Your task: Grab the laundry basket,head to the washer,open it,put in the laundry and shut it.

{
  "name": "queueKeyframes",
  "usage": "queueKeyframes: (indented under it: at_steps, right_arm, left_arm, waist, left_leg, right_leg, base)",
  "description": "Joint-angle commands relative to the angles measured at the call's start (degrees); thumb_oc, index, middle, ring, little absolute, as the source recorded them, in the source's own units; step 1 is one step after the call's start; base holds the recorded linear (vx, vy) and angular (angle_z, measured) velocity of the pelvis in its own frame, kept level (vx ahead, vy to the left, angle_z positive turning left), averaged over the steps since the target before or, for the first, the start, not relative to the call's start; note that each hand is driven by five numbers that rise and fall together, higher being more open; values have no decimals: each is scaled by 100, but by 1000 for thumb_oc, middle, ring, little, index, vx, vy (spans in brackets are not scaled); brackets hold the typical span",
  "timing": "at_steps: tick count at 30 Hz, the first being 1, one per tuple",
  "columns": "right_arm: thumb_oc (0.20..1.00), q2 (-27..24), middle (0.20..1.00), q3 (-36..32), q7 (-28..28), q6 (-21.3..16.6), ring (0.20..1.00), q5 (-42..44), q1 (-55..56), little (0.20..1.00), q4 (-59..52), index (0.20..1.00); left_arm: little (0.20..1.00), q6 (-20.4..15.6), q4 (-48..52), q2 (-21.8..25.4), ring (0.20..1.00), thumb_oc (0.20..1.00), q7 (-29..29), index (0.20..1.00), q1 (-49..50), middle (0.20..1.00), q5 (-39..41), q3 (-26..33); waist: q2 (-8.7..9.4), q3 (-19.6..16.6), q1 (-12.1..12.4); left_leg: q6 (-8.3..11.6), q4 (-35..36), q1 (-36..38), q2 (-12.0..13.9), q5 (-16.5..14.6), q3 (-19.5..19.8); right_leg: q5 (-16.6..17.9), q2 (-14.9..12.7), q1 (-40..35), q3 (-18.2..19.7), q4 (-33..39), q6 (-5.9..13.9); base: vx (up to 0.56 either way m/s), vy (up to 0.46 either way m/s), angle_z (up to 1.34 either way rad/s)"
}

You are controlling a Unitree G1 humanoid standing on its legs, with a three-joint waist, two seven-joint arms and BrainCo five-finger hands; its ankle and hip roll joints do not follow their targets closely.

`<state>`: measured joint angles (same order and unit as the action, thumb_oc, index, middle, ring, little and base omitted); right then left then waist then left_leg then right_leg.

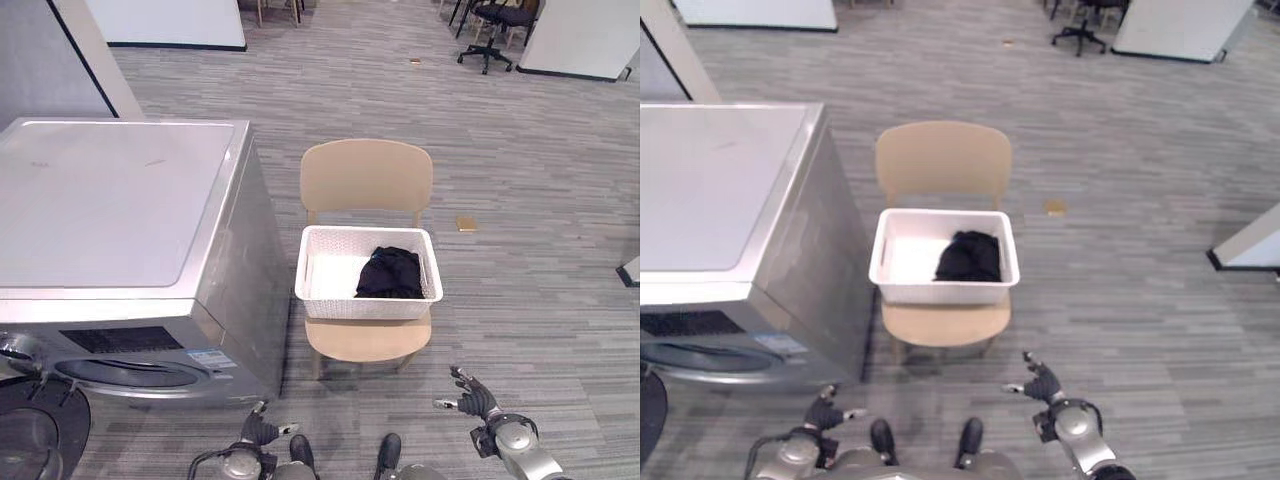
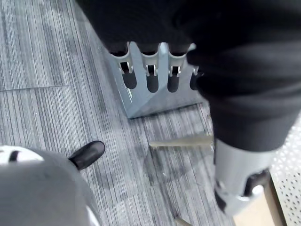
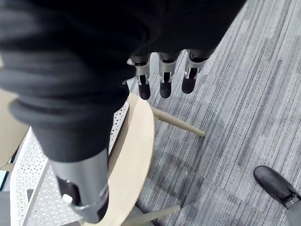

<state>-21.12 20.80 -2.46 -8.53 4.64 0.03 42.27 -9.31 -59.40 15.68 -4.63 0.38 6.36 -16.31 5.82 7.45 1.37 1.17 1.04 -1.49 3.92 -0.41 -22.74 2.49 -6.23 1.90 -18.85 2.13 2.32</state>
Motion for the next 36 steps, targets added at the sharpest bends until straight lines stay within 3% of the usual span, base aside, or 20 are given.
queueKeyframes:
  at_steps: [1, 4, 6, 7, 11, 13, 17, 24, 31, 32, 34, 36]
  right_arm:
    - [1000, -123, 1000, 40, -41, -225, 1000, -260, -323, 1000, -668, 1000]
    - [1000, -218, 1000, 77, -73, -258, 1000, -415, -379, 1000, -987, 1000]
    - [1000, -295, 1000, 86, -95, -275, 1000, -522, -394, 1000, -1122, 1000]
    - [1000, -545, 1000, 129, -173, -259, 1000, -864, -520, 1000, -1398, 1000]
    - [1000, -750, 1000, 202, -226, -210, 1000, -1093, -847, 1000, -1377, 1000]
    - [1000, -930, 1000, 328, -284, -173, 1000, -1487, -1089, 1000, -1360, 1000]
    - [1000, -1207, 1000, 635, -374, -80, 1000, -1879, -1796, 1000, -991, 1000]
    - [1000, -1147, 1000, 1427, -611, 111, 1000, -2131, -3493, 1000, 523, 1000]
    - [1000, -1205, 1000, 1752, -945, 386, 1000, -2136, -4932, 1000, 2401, 1000]
    - [1000, -1253, 1000, 1755, -1124, 476, 1000, -2296, -5125, 1000, 2841, 1000]
    - [1000, -1252, 1000, 1756, -1125, 474, 1000, -2296, -5127, 1000, 2844, 1000]
    - [1000, -1391, 1000, 1660, -1334, 661, 1000, -2334, -5421, 1000, 3364, 1000]
  left_arm:
    - [1000, -131, 100, 167, 1000, 1000, -59, 1000, -343, 1000, -37, 56]
    - [1000, -142, 99, 246, 1000, 1000, -68, 1000, -380, 1000, -70, 79]
    - [1000, -150, 147, 276, 1000, 1000, -60, 1000, -385, 1000, -93, 72]
    - [1000, -183, 182, 323, 1000, 1000, -32, 1000, -414, 1000, -163, 25]
    - [1000, -186, 67, 372, 1000, 1000, 24, 1000, -433, 1000, -285, -14]
    - [1000, -198, 66, 413, 1000, 1000, 84, 1000, -326, 1000, -367, 6]
    - [1000, -212, 146, 469, 1000, 1000, 146, 1000, -203, 1000, -426, -28]
    - [1000, -271, 194, 555, 1000, 1000, 48, 1000, -495, 1000, -306, -288]
    - [1000, -424, 368, 688, 1000, 1000, -99, 1000, -869, 1000, 85, -524]
    - [1000, -454, 469, 684, 1000, 1000, -158, 1000, -964, 1000, 169, -600]
    - [1000, -454, 469, 684, 1000, 1000, -158, 1000, -964, 1000, 169, -599]
    - [1000, -478, 614, 624, 1000, 1000, -274, 1000, -1113, 1000, 252, -715]
  waist:
    - [19, -4, 20]
    - [34, 42, -1]
    - [3, 53, -5]
    - [-21, 110, -75]
    - [21, 157, -58]
    - [81, 142, 26]
    - [29, 83, 148]
    - [-105, 543, 458]
    - [-391, 924, 750]
    - [-499, 1011, 825]
    - [-499, 1008, 824]
    - [-677, 1117, 916]
  left_leg:
    - [-167, -421, -320, -54, -305, 300]
    - [-218, -374, -201, -114, -376, 393]
    - [-244, -339, -215, -76, -272, 382]
    - [-214, -194, -135, -148, -252, 622]
    - [-154, -192, -128, -180, -245, 800]
    - [-128, -153, -83, -210, -263, 860]
    - [-52, -60, -224, -166, -129, 951]
    - [83, -40, -874, -70, 186, 1272]
    - [189, 48, -1472, -46, 500, 1549]
    - [218, 59, -1637, -49, 564, 1609]
    - [219, 58, -1642, -49, 564, 1610]
    - [245, 98, -1855, -71, 659, 1678]
  right_leg:
    - [-1129, -422, -95, 252, -1966, 698]
    - [-1075, -381, 113, 472, -2216, 776]
    - [-1013, -268, 209, 526, -2119, 687]
    - [-1024, -41, 418, 950, -1615, 608]
    - [-766, -107, 448, 1082, -895, 664]
    - [-719, -117, 332, 1071, -723, 623]
    - [-601, -40, 306, 943, -461, 557]
    - [-498, 34, 699, 732, -368, 449]
    - [-411, 40, 1186, 602, -338, 401]
    - [-399, 31, 1333, 590, -346, 388]
    - [-399, 31, 1337, 589, -347, 388]
    - [-375, 10, 1507, 541, -341, 387]
  base:
    - [103, 128, -14]
    - [88, 56, 6]
    - [46, -26, 14]
    - [98, -44, 20]
    - [84, -83, 47]
    - [60, -114, 47]
    - [24, -105, 34]
    - [-86, -74, 16]
    - [-30, -22, 25]
    - [-7, -11, 32]
    - [-10, -5, 16]
    - [-22, -1, 10]
